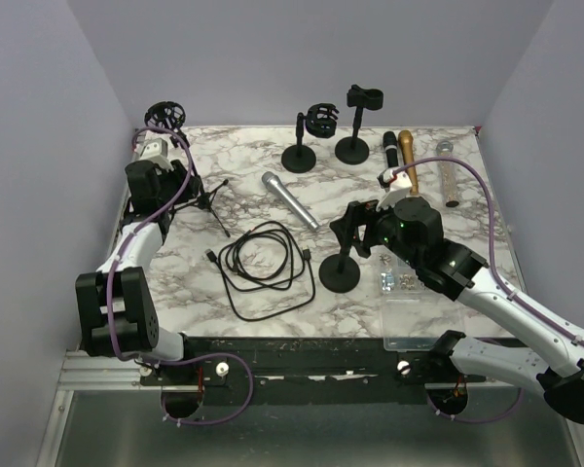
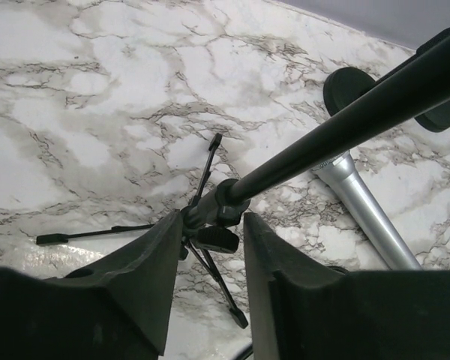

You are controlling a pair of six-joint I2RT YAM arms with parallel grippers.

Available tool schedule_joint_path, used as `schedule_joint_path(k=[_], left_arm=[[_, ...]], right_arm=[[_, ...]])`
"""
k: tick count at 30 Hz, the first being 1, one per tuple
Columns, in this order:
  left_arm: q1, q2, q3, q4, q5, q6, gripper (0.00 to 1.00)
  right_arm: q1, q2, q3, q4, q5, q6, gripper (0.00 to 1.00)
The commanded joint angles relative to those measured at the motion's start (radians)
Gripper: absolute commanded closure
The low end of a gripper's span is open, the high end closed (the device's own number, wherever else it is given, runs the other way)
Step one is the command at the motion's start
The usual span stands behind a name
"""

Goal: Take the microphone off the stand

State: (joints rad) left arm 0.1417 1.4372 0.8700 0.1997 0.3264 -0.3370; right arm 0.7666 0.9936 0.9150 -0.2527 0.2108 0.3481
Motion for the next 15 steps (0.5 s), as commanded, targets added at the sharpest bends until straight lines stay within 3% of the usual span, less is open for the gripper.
schedule_joint_path(k=[1,4,10,15], left_arm=[[-0.004,0.025,0.045,-0.008,0.030,0.022,0.66],[-0.004,0.043,0.058,-0.026,0.041,0.018,0.70],[-0.008,0.053,0.068,-0.046,0.049,0.009,0.58],[-0.009,0.067,0.074,-0.063,0.046,0.009,0.57]], right_arm=[[0.002,-0.018,-0.010,0.005,0.008,-0.004,0.00],[0.002,-0.016,-0.008,0.006,0.008,-0.005,0.00],[0.002,-0.011,-0.006,0.007,0.007,-0.003,0.00],[0.002,-0.014,-0.008,0.006,0.007,-0.004,0.00]])
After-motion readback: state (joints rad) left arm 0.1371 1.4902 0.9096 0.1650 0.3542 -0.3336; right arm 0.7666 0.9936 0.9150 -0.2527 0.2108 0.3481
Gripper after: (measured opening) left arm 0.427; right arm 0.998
